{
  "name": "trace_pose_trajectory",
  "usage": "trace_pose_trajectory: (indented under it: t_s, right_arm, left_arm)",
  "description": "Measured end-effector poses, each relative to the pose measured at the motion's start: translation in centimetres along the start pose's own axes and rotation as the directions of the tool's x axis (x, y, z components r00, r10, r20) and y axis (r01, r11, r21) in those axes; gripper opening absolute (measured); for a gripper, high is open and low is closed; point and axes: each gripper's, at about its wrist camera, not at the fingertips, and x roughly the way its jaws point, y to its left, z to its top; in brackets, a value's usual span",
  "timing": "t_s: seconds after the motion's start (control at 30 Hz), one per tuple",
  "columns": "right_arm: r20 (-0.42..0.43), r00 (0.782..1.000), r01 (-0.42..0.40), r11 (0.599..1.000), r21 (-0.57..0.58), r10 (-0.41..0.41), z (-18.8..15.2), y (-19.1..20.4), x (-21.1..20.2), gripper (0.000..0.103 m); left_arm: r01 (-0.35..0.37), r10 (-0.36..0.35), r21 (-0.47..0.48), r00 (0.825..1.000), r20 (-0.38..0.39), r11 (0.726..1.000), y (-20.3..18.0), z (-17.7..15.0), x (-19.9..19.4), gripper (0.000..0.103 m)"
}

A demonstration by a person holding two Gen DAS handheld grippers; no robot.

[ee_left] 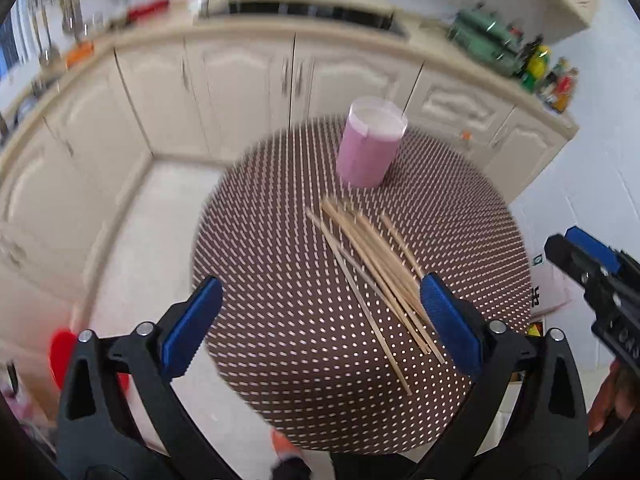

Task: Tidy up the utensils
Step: 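Lower the left gripper onto one wooden stick and close while the right gripper grasps another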

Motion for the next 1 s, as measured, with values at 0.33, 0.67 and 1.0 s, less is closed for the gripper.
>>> trace_pose_trajectory:
  t_s: [0.33,0.67,1.0]
  right_arm:
    - [-0.258,0.960,-0.121,0.992,-0.036,0.107,0.2,-2.9,9.3,0.037]
    - [-0.377,0.916,-0.176,0.981,-0.081,0.133,1.0,-3.6,14.2,0.034]
    - [-0.484,0.868,-0.192,0.975,-0.115,0.114,2.0,-2.4,19.3,0.021]
  left_arm:
    - [-0.100,0.068,-0.093,0.952,-0.298,0.991,-1.3,-1.1,12.9,0.070]
    - [-0.149,0.106,-0.089,0.922,-0.372,0.985,-2.5,-0.1,16.6,0.057]
    - [-0.131,0.081,-0.097,0.911,-0.404,0.987,-0.8,3.3,18.3,0.031]
